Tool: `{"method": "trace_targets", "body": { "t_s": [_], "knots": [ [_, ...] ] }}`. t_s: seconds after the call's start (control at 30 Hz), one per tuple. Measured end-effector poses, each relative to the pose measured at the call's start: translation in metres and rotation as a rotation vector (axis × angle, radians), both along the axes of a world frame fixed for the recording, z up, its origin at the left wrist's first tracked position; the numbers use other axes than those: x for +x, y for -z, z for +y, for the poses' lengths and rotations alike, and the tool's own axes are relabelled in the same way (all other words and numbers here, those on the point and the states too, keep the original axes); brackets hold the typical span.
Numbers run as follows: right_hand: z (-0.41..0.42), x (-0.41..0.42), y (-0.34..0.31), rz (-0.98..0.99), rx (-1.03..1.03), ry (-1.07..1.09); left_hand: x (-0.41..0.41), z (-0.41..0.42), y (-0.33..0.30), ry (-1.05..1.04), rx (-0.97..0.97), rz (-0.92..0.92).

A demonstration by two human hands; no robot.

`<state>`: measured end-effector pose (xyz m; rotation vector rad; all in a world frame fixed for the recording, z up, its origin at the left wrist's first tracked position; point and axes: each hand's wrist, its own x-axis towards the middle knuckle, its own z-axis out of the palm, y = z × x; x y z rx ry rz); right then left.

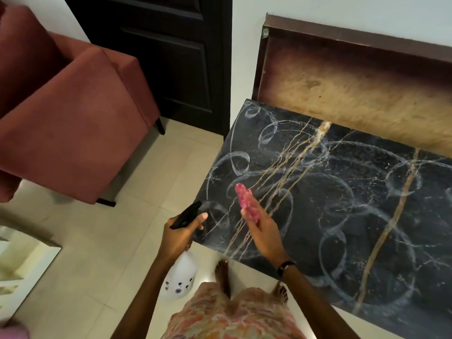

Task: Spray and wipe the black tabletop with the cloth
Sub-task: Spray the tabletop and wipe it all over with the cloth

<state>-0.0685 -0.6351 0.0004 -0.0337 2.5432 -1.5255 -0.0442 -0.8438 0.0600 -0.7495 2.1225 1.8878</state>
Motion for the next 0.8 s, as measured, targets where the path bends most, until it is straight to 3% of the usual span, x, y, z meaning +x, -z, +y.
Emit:
{"method": "trace_targets", "body": {
  "t_s": [0.1, 0.17, 0.47, 0.63, 0.8],
  "knots": [
    [-0.010, 0.021, 0.055, 0.279, 0.668, -0.448, -0.002, -0.012, 0.002, -0.017, -0.025, 0.029],
    [-0.016, 0.040, 0.073, 0.228, 0.810, -0.554, -0.004, -0.017, 0.002, -0.018, -0.047, 0.037],
    [-0.020, 0.009, 0.061, 0.179, 0.860, -0.638, -0.014, -0.036, 0.012, -0.071, -0.075, 0.064],
    [-0.062, -0.019, 0.066, 0.067, 0.902, -0.549, -0.018, -0.044, 0.023, -0.077, -0.131, 0.047],
    [-0.039, 0.009, 0.073, 0.210, 0.833, -0.682, -0.023, -0.046, 0.021, -0.063, -0.115, 0.045]
  ]
}}
